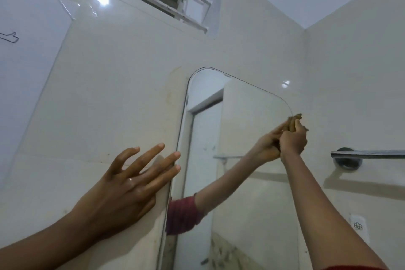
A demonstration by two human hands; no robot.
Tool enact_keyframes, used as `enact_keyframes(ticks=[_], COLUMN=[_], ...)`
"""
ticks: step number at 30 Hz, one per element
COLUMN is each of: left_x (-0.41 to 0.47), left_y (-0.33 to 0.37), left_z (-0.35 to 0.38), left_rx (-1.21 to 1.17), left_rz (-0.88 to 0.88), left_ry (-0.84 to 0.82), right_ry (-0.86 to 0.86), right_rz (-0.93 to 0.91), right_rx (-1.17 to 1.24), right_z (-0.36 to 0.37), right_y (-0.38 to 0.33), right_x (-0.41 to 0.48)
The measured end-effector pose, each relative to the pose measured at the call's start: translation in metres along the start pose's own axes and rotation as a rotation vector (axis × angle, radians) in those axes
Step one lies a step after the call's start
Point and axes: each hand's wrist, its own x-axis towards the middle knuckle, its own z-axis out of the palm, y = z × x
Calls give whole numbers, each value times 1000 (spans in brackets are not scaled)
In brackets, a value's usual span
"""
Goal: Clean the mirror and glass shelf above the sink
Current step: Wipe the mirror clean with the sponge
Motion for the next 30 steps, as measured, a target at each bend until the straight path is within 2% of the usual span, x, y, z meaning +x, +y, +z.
enact_keyframes(ticks=[5,11,15,19,21,23,25,30], left_x=[-1,-1,-1,-1,0,-1,-2,-1], left_y=[1,1,3,3,2,2,2,0], left_z=[1,-1,-3,-3,-4,-3,-1,0], left_rx=[-5,-56,-118,-112,-101,-71,-31,10], left_rz=[3,-27,-52,-35,-21,0,17,27], left_ry=[-15,-25,20,56,33,-1,-34,-37], right_ry=[20,-290,-467,-468,-435,-404,-362,-230], right_rz=[-199,-676,-938,-1183,-1244,-1273,-1217,-786], right_rx=[52,70,-17,-133,-164,-193,-228,-297], right_z=[35,65,59,41,29,18,10,-15], right_y=[-19,-65,-56,-22,-7,6,18,47], right_x=[-46,-145,-188,-197,-194,-183,-164,-108])
